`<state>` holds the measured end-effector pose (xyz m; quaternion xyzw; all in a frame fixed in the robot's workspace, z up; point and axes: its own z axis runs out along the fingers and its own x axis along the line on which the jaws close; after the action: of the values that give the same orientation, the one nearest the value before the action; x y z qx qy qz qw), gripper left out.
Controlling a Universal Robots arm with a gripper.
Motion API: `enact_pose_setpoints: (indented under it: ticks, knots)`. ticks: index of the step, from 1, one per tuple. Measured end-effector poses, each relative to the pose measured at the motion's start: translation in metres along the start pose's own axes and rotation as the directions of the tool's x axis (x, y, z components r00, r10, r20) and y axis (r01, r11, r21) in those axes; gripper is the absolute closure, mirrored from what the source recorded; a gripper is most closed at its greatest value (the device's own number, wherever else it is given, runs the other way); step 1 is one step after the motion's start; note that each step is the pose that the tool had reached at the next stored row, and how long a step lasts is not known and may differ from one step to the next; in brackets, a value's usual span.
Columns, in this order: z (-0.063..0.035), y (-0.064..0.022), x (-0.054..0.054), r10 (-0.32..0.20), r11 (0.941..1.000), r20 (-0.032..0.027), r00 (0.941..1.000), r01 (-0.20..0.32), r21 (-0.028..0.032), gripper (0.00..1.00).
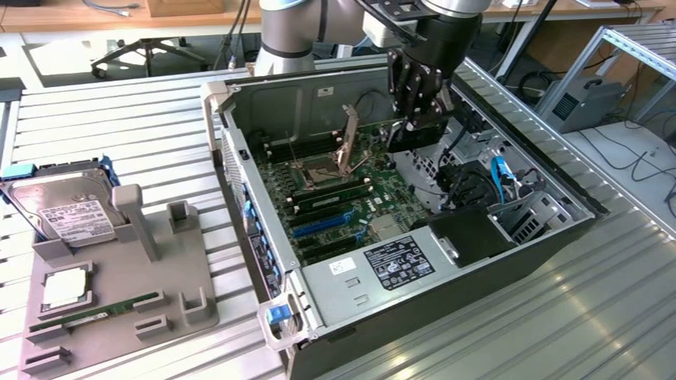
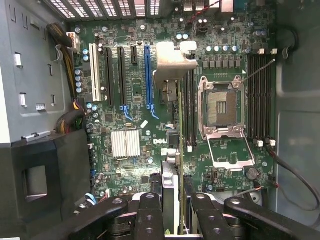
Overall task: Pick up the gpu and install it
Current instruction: 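Insert the gpu into the slot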
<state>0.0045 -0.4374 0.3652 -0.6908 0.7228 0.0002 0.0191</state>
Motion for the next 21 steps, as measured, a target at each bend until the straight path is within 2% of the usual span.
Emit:
enact_pose_setpoints:
  ticks: [10,21]
  knots:
    - [0.0031,0.0145,0.007,0.000,1.0000,-0.0001,1.0000,0.000,0.0000,0.73]
    - [0.0040,0.0171,0.009,0.000,1.0000,-0.0001,1.0000,0.000,0.0000,0.73]
